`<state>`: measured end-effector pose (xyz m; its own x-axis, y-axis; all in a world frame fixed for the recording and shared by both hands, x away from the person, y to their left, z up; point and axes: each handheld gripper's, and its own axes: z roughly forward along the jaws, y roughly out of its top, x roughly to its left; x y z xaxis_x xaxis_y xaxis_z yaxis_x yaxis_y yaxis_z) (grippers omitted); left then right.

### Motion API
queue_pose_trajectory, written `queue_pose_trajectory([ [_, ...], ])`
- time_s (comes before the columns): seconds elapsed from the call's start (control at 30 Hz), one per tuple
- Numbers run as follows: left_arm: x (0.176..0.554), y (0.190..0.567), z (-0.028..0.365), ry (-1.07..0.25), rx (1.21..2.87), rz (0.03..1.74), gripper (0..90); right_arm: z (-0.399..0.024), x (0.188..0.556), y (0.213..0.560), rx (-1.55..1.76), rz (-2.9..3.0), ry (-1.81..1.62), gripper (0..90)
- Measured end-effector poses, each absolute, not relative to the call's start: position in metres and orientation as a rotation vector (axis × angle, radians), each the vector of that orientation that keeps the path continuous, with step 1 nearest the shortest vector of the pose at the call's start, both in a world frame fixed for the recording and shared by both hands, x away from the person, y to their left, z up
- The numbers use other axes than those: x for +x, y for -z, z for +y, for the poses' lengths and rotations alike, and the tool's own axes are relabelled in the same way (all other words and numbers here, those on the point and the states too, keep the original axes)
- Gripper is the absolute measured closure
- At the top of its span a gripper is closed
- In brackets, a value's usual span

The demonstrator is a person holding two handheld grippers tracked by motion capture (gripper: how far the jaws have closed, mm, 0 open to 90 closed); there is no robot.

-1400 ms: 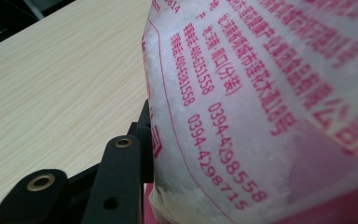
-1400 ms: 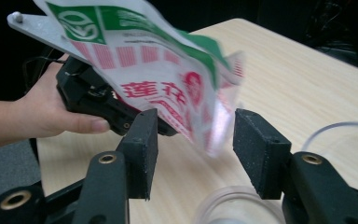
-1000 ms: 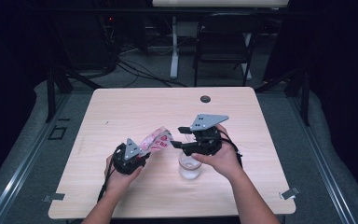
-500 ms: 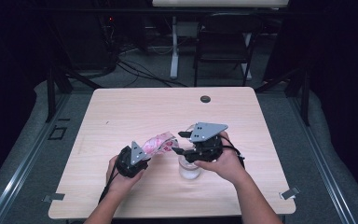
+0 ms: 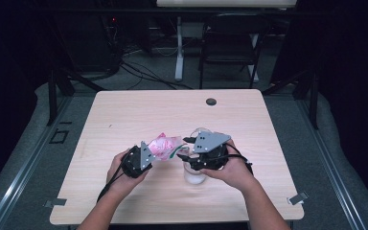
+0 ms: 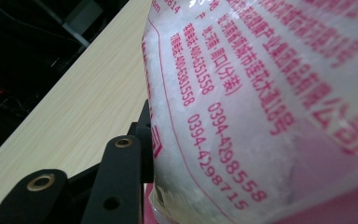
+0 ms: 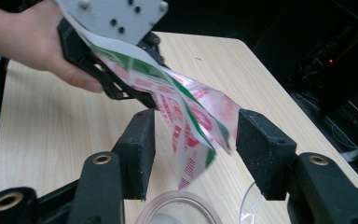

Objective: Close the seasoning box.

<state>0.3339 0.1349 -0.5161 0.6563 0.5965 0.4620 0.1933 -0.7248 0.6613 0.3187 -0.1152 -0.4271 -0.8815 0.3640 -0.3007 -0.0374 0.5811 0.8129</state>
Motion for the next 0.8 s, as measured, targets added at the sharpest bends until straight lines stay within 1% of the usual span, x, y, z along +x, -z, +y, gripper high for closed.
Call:
queue_pose_trajectory([
  [0.17, 0.335, 0.518, 0.127, -0.924, 2.319, 0.561, 62.9, -0.113, 0.319, 0.432, 0.247, 2.399, -1.219, 50.9],
  [0.33, 0.333, 0.518, 0.122, -0.927, 2.327, 0.528, 62.9, -0.113, 0.321, 0.437, 0.261, 2.448, -1.202, 60.4],
  [0.53, 0.329, 0.517, 0.118, -0.967, 2.328, 0.499, 62.9, -0.112, 0.323, 0.439, 0.276, 2.491, -1.186, 67.7],
  [0.6, 0.329, 0.518, 0.116, -0.978, 2.325, 0.496, 62.9, -0.113, 0.323, 0.440, 0.299, 2.511, -1.203, 72.6],
  [0.67, 0.328, 0.518, 0.116, -0.974, 2.324, 0.497, 62.9, -0.113, 0.323, 0.440, 0.307, 2.513, -1.207, 73.6],
  [0.8, 0.327, 0.521, 0.113, -0.986, 2.323, 0.486, 62.9, -0.112, 0.323, 0.442, 0.327, 2.533, -1.197, 79.7],
])
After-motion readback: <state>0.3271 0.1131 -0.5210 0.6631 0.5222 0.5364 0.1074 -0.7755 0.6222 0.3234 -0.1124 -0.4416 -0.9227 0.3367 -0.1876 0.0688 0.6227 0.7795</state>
